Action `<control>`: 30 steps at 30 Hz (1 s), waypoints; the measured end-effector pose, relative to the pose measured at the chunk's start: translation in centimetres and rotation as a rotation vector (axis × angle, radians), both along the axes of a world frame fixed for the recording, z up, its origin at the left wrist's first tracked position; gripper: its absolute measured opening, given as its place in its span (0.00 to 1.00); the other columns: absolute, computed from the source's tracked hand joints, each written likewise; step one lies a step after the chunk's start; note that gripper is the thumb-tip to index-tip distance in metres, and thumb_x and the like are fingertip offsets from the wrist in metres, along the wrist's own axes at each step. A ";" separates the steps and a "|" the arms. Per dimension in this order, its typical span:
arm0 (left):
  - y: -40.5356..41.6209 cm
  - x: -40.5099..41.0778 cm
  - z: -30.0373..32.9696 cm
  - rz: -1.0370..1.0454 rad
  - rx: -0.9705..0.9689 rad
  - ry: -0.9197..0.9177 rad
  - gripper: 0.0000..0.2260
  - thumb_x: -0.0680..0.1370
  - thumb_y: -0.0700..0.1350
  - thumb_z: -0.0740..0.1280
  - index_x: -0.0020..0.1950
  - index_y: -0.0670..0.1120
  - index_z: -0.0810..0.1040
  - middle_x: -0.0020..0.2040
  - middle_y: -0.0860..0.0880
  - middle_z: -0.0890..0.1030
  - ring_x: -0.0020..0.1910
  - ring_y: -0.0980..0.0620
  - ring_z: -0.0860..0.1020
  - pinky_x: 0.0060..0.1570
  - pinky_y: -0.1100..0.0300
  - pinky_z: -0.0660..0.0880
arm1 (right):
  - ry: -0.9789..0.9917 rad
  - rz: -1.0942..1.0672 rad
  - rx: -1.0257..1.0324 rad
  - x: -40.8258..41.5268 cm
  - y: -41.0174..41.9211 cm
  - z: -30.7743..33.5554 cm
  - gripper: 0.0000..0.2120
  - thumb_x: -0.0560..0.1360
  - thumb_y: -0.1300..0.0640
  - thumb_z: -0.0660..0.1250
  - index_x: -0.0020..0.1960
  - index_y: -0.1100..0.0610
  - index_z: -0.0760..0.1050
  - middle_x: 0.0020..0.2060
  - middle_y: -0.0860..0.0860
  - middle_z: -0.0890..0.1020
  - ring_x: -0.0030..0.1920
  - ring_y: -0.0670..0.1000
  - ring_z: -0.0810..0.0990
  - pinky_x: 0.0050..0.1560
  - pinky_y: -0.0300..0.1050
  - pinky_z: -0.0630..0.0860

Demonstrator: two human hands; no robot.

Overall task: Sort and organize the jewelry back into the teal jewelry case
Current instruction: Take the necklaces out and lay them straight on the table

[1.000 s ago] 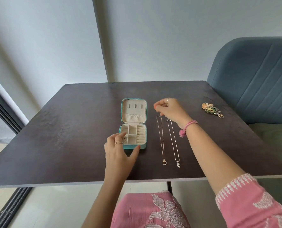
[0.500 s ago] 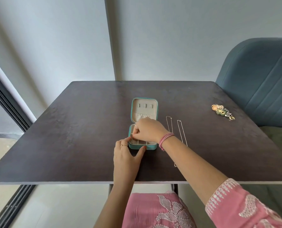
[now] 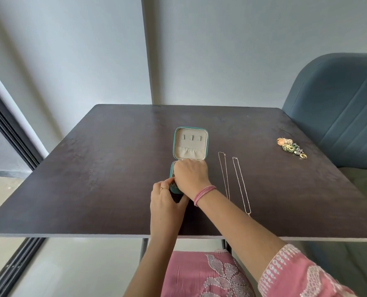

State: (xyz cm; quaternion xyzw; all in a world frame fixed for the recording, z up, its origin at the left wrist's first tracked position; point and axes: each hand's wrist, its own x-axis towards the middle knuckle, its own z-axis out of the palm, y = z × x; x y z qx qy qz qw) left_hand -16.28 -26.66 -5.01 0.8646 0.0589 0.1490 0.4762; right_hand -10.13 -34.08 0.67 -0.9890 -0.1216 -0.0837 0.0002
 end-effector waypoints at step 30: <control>1.8 1.3 2.5 -0.134 -0.277 -0.009 0.16 0.78 0.38 0.64 0.66 0.50 0.73 0.60 0.55 0.77 0.54 0.63 0.76 0.48 0.74 0.73 | 0.653 0.032 0.957 1.6 -3.8 6.6 0.05 0.74 0.62 0.67 0.40 0.60 0.78 0.38 0.53 0.84 0.35 0.44 0.82 0.37 0.35 0.79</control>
